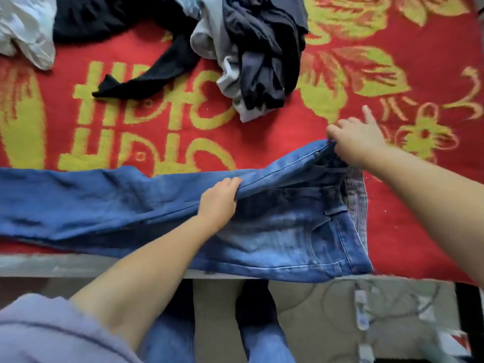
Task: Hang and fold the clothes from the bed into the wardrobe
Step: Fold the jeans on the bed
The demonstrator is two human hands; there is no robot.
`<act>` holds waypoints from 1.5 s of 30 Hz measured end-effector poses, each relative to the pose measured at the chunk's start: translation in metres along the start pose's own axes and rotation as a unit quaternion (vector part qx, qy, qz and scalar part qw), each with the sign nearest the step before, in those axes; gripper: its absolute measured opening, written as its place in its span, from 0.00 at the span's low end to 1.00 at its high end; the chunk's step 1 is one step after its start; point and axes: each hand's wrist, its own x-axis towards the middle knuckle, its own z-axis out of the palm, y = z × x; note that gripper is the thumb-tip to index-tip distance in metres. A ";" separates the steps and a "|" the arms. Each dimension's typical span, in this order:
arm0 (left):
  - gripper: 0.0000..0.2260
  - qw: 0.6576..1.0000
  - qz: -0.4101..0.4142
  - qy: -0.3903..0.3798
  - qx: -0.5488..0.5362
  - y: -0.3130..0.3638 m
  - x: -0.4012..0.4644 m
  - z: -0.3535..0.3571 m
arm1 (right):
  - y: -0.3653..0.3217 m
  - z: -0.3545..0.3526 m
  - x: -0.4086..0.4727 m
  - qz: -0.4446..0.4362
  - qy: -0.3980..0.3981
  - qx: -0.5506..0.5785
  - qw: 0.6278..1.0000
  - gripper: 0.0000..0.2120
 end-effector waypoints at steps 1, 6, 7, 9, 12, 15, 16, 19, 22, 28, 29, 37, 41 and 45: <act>0.10 1.000 0.015 0.015 -0.001 -0.003 -0.005 -0.005 | 0.000 -0.007 -0.005 -0.013 -0.008 0.024 1.000 0.13; 0.13 0.991 0.116 0.029 0.057 -0.016 -0.049 -0.014 | -0.006 -0.009 -0.089 -0.078 -0.111 0.075 0.988 0.06; 0.14 0.986 0.147 0.019 0.072 -0.017 -0.058 -0.010 | -0.009 0.002 -0.110 -0.097 -0.144 0.077 0.982 0.06; 0.16 0.973 0.196 -0.025 0.120 -0.019 -0.073 0.004 | -0.020 0.033 -0.147 -0.132 -0.199 0.086 0.967 0.09; 0.28 0.939 0.168 -0.196 0.228 -0.025 -0.089 0.039 | -0.045 0.091 -0.188 -0.149 -0.274 0.106 0.944 0.13; 0.40 0.912 0.088 -0.337 0.217 -0.025 -0.094 0.056 | -0.054 0.132 -0.197 -0.090 -0.354 0.232 0.902 0.18; 0.39 0.909 0.077 -0.359 0.199 -0.022 -0.093 0.055 | -0.050 0.138 -0.195 -0.034 -0.326 0.297 0.897 0.16; 0.37 0.920 0.123 -0.332 0.166 -0.014 -0.083 0.052 | -0.020 0.153 -0.186 0.215 -0.088 0.422 0.876 0.10; 0.32 0.957 0.120 -0.245 0.099 0.011 -0.075 0.055 | 0.000 0.165 -0.178 0.382 -0.064 0.574 0.721 0.27; 0.24 0.981 -0.056 -0.167 -0.087 0.062 -0.061 0.074 | -0.023 0.168 -0.162 0.358 -0.130 0.761 0.526 0.19; 0.24 0.977 -0.089 -0.142 -0.130 0.066 -0.059 0.069 | -0.021 0.162 -0.158 0.353 -0.105 0.770 0.522 0.14; 0.31 0.996 -0.035 0.064 -0.055 0.115 -0.018 0.067 | 0.042 0.138 -0.145 0.267 0.042 0.715 0.644 0.07; 0.34 0.973 -0.160 -0.153 -0.060 0.125 -0.017 0.125 | 0.030 0.172 -0.132 0.300 0.027 0.646 0.702 0.09; 0.32 0.960 -0.138 -0.211 -0.126 0.115 -0.016 0.120 | 0.016 0.132 -0.129 0.287 0.093 0.659 0.689 0.06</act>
